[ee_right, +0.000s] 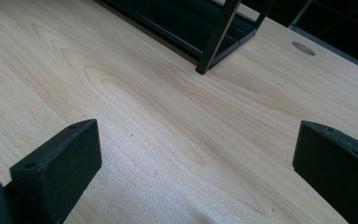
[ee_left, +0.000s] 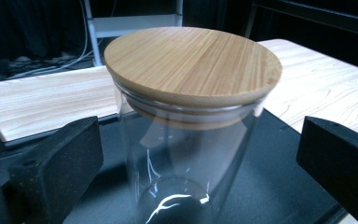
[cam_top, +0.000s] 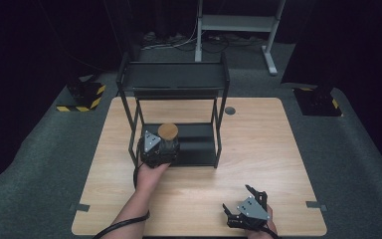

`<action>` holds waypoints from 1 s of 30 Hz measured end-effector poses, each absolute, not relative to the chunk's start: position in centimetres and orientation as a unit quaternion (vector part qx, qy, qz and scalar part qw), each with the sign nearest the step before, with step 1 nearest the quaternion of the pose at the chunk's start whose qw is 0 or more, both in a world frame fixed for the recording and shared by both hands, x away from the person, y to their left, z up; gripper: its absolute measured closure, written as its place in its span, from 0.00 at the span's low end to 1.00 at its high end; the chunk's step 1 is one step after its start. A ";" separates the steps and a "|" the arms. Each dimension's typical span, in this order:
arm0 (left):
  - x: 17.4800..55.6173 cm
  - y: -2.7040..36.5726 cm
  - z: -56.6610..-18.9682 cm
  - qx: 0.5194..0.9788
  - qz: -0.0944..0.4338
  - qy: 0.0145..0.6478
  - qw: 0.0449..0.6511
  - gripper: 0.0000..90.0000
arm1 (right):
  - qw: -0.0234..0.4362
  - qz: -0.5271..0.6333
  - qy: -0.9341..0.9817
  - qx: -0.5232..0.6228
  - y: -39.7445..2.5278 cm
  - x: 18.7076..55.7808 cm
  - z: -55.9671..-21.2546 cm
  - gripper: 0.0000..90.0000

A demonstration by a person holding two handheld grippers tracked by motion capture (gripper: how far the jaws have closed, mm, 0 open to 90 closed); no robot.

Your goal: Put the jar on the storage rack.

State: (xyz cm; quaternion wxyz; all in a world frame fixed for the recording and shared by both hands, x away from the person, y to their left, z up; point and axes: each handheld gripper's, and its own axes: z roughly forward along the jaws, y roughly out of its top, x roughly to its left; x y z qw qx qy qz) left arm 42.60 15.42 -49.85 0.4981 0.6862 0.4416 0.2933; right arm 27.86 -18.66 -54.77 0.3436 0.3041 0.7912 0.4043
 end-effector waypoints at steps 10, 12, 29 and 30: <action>41.3 16.0 -49.0 0.684 0.280 0.447 0.504 0.01 | 0.345 0.405 0.791 0.304 -18.7 27.8 -54.8 0.00; 40.9 16.1 -48.9 0.685 0.279 0.446 0.504 0.01 | 0.345 0.405 0.791 0.304 -18.7 27.8 -54.8 0.00; 37.6 16.3 -49.4 0.691 0.281 0.433 0.506 0.00 | 0.346 0.404 0.791 0.302 -18.6 27.8 -54.8 0.00; 37.4 16.4 -49.4 0.691 0.281 0.432 0.507 0.00 | 0.347 0.404 0.791 0.302 -18.6 27.8 -54.8 0.00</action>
